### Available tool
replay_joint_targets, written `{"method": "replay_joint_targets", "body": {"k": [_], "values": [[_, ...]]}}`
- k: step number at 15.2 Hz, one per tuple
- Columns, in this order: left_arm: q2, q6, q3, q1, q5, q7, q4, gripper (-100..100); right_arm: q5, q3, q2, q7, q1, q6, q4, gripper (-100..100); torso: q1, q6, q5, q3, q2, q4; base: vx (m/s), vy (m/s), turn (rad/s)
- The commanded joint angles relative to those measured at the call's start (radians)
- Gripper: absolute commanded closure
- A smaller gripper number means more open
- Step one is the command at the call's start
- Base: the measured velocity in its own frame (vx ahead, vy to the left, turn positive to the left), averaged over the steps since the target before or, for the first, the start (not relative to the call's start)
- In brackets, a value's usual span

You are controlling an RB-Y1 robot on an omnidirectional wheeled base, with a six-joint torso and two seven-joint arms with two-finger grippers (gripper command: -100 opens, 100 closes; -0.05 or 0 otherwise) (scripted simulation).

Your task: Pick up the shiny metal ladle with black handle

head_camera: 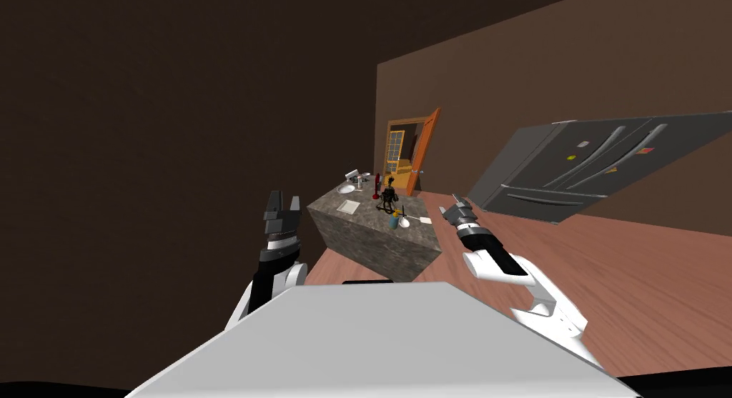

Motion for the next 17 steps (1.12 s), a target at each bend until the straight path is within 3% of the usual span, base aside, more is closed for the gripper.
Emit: {"method": "replay_joint_targets", "body": {"k": [1, 3, 4, 6, 7, 10, 11, 14, 15, 17], "values": [[0.0, 0.0, 0.0, 0.0, 0.0, 0.0, 0.0, 0, -0.009, -0.031, -0.029, -0.05, -0.006, 0.05, 0.016, -100, 0.0, 0.0, 0.0, 0.0, 0.0, 0.0, -0.019, -0.015, 0.1], [0.0, 0.0, 0.0, 0.0, 0.0, 0.0, 0.0, 0, -0.009, -0.031, -0.029, -0.059, -0.006, 0.081, 0.016, -100, 0.0, 0.0, 0.0, 0.0, 0.0, 0.0, -0.021, -0.023, 0.093], [0.0, 0.0, 0.0, 0.0, 0.0, 0.0, 0.0, 0, -0.021, -0.063, -0.06, -0.097, -0.014, 0.108, 0.038, -100, 0.0, 0.0, 0.0, 0.0, 0.0, 0.0, -0.027, -0.025, 0.125], [0.0, 0.0, 0.0, 0.0, 0.0, 0.0, 0.0, 0, -0.021, -0.063, -0.06, -0.115, -0.014, 0.151, 0.038, -100, 0.0, -0.001, 0.0, 0.0, 0.0, 0.0, -0.025, -0.026, 0.092], [0.0, 0.0, 0.0, 0.0, 0.0, 0.0, 0.0, 0, -0.035, -0.095, -0.09, -0.147, -0.022, 0.178, 0.062, -100, 0.0, 0.0, 0.0, 0.0, 0.0, 0.0, -0.019, -0.022, 0.117], [0.0, 0.0, 0.0, 0.0, 0.0, 0.0, 0.0, 0, -0.035, -0.095, -0.09, -0.172, -0.022, 0.223, 0.062, -100, 0.0, 0.0, 0.0, 0.0, 0.0, 0.0, -0.014, -0.017, 0.065], [0.0, 0.0, 0.0, 0.0, 0.0, 0.0, 0.0, 0, -0.051, -0.128, -0.119, -0.215, -0.029, 0.254, 0.089, -100, 0.001, 0.0, 0.0, 0.0, -0.001, 0.0, -0.009, -0.005, 0.125], [0.0, 0.0, 0.0, 0.0, 0.0, 0.0, 0.0, 0, -0.051, -0.128, -0.119, -0.23, -0.029, 0.296, 0.089, -100, 0.001, 0.0, 0.0, -0.001, -0.001, 0.0, -0.008, -0.01, 0.073], [0.0, 0.0, 0.0, 0.0, 0.0, 0.0, 0.0, 0, -0.07, -0.16, -0.148, -0.275, -0.037, 0.328, 0.117, -100, 0.001, 0.0, 0.0, -0.001, -0.001, 0.0, -0.008, -0.005, 0.142], [0.0, 0.0, 0.0, 0.0, 0.0, 0.0, 0.0, 0, -0.07, -0.16, -0.148, -0.288, -0.037, 0.359, 0.117, -100, 0.001, -0.001, 0.0, -0.001, -0.001, 0.0, -0.008, -0.008, 0.126]]}}
